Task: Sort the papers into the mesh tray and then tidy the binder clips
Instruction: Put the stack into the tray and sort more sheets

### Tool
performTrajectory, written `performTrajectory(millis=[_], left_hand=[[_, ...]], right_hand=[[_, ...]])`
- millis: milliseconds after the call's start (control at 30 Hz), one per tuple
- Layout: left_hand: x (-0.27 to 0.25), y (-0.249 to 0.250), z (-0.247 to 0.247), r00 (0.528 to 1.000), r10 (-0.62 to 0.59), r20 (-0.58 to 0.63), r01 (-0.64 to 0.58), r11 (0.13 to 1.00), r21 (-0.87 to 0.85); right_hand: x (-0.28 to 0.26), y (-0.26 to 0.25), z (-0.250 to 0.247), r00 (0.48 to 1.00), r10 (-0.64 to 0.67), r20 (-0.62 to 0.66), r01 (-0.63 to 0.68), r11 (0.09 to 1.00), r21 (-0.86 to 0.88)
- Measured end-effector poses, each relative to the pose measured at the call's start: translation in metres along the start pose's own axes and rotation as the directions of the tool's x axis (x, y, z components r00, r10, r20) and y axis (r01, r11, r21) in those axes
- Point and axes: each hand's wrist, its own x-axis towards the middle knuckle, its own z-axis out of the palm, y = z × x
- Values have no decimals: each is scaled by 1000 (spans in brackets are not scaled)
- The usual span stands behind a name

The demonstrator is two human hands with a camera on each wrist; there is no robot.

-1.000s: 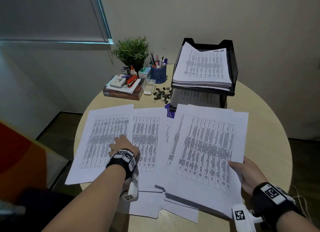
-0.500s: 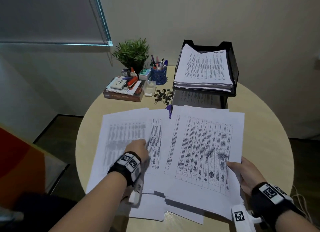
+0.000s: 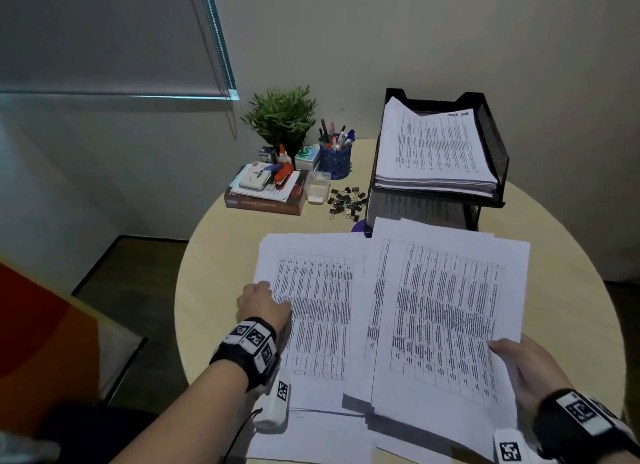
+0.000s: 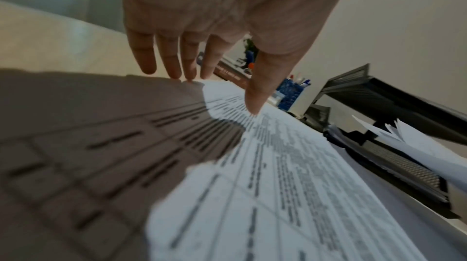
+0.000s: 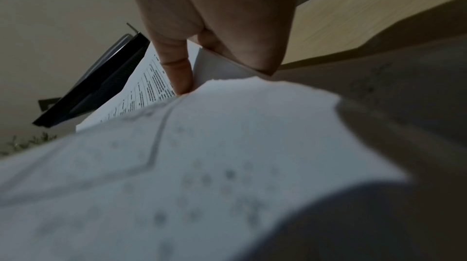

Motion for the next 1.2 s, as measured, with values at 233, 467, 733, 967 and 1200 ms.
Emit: performTrajectory(millis=[233, 467, 733, 967, 1200], left_hand=[[19, -22, 6, 986, -122, 111, 111, 989, 100], [24, -25, 5, 989, -86, 122, 90, 996, -27], [7, -12, 14, 962, 164, 220, -114, 968, -226], [9, -15, 11, 973, 137, 186, -145, 989, 31], [28, -20, -4, 982, -39, 185, 31, 998, 46]], right_hand=[[0, 18, 25, 998, -47, -40, 41, 988, -146], [-18, 9, 64, 998, -37, -49, 16, 928, -373], [-29, -8, 103, 1000, -21, -9, 14, 873, -488], [-30, -9, 116, 998, 69, 7, -59, 897, -439], [-26, 2, 115, 998, 48, -38, -59, 915, -399]])
